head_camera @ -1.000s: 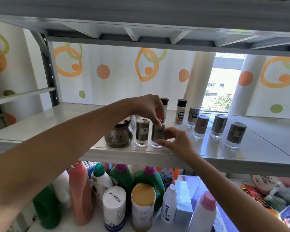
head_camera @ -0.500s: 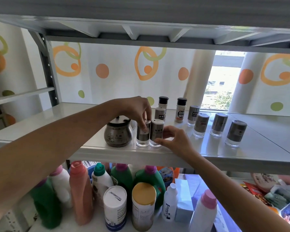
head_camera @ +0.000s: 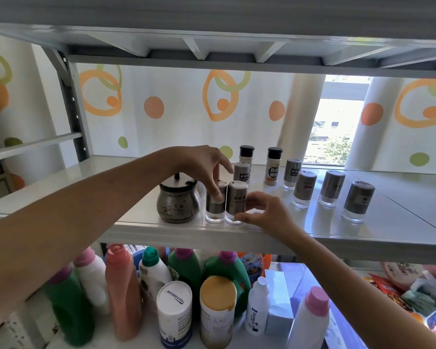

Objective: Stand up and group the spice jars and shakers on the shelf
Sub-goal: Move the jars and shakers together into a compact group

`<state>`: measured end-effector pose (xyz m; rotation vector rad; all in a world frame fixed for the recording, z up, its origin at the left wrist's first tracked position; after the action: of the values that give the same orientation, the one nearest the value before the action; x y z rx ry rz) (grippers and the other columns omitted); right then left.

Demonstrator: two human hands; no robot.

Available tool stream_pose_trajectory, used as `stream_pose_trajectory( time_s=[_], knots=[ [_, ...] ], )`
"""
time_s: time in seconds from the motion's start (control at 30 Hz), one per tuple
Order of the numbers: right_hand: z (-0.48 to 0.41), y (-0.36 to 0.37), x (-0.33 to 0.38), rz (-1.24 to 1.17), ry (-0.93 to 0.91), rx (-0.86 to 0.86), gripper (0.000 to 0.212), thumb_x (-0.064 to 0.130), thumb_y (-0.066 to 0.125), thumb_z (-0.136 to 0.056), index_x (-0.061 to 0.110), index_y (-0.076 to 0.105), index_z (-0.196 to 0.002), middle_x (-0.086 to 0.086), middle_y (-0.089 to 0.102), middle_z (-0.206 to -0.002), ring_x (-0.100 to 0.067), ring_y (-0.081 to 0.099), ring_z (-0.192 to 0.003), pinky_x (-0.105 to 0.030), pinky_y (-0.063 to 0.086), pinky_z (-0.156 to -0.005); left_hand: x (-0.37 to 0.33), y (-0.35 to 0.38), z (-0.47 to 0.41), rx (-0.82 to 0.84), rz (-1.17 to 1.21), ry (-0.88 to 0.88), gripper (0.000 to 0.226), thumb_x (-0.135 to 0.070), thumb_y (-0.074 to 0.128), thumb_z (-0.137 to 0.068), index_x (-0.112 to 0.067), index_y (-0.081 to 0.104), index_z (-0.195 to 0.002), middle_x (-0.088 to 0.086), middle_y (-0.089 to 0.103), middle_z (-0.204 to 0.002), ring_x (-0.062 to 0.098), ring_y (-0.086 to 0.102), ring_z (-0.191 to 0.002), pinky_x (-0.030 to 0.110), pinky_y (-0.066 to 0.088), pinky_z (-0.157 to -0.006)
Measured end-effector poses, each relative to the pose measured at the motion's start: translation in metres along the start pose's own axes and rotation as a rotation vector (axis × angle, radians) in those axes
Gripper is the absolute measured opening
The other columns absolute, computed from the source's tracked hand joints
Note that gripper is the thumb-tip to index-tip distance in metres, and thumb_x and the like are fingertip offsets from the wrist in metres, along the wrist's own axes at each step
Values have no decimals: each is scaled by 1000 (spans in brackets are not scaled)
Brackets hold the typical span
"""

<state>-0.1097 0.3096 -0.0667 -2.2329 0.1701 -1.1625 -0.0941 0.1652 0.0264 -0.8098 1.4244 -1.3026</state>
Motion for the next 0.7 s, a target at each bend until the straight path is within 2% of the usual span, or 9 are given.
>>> stream_pose_trajectory(
  time_s=[0.07,0.17,0.23,0.3,0.37,0.5,0.57,0.63,0.7],
  knots=[
    [1,-5,-4,2,36,62,52,21,80,-68,16,61,-116,14,63,-97,2,61,-91,-9,45,-79,4,-5,3,8,27,3,76,-46,78,-66,-27,49,-134,-4,66,-105,10,60,-94,22,46,-78],
    [-2,-23,-18,-25,123,130,55,15,77,-72,16,57,-123,14,63,-103,2,59,-97,-20,48,-90,12,-20,4,-69,111,0,58,-51,66,-76,-26,57,-128,-2,67,-105,14,62,-98,29,49,-84],
    [-9,-33,-30,-81,191,81,51,9,74,-76,11,57,-124,4,65,-110,-5,61,-97,-26,50,-92,17,-31,-2,-181,155,-1,47,-46,64,-81,-22,64,-121,0,66,-104,15,61,-96,27,50,-81],
    [-20,-35,-42,-117,270,-18,49,8,72,-78,7,56,-125,-6,65,-115,-13,62,-98,-24,49,-88,20,-34,-16,-263,151,-17,43,-36,69,-81,-16,65,-119,3,66,-103,12,59,-91,11,46,-68],
    [-34,-30,-52,-118,335,-107,52,11,73,-77,5,55,-125,-9,65,-118,-16,62,-100,-25,47,-89,21,-29,-34,-277,117,-33,45,-25,73,-79,-12,63,-121,8,68,-107,10,57,-88,4,38,-61],
    [-67,-20,-57,-127,360,-163,60,15,77,-74,6,53,-129,-9,61,-125,-22,60,-110,-30,45,-95,19,-20,-68,-252,59,-32,56,-19,76,-76,-10,57,-128,11,67,-115,10,54,-90,19,38,-70],
    [-80,-16,-57,-168,336,-136,58,12,77,-74,8,55,-128,-9,61,-125,-21,63,-106,-25,50,-83,15,-20,-80,-247,53,-9,55,-19,76,-76,-10,59,-127,11,67,-114,11,54,-89,17,39,-64],
    [-86,-12,-54,-211,302,-98,52,5,73,-77,9,56,-126,-9,64,-121,-20,64,-101,-12,50,-66,13,-18,-90,-241,50,14,50,-20,78,-74,-9,63,-121,11,69,-110,13,57,-87,13,40,-66],
    [-89,-10,-52,-235,276,-80,46,-2,69,-78,7,58,-122,-12,66,-115,-18,64,-95,-8,51,-59,13,-15,-98,-240,46,18,43,-20,79,-72,-8,69,-113,11,71,-105,15,60,-86,20,44,-73]
  ],
)
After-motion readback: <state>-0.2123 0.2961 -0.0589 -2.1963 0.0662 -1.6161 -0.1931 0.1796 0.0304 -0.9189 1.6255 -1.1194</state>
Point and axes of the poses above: each hand's wrist, its own z-axis away from the middle knuckle, its own y-axis out of the palm, x = y × z, the point moved 6 cm from there along -z, towards the middle knuckle
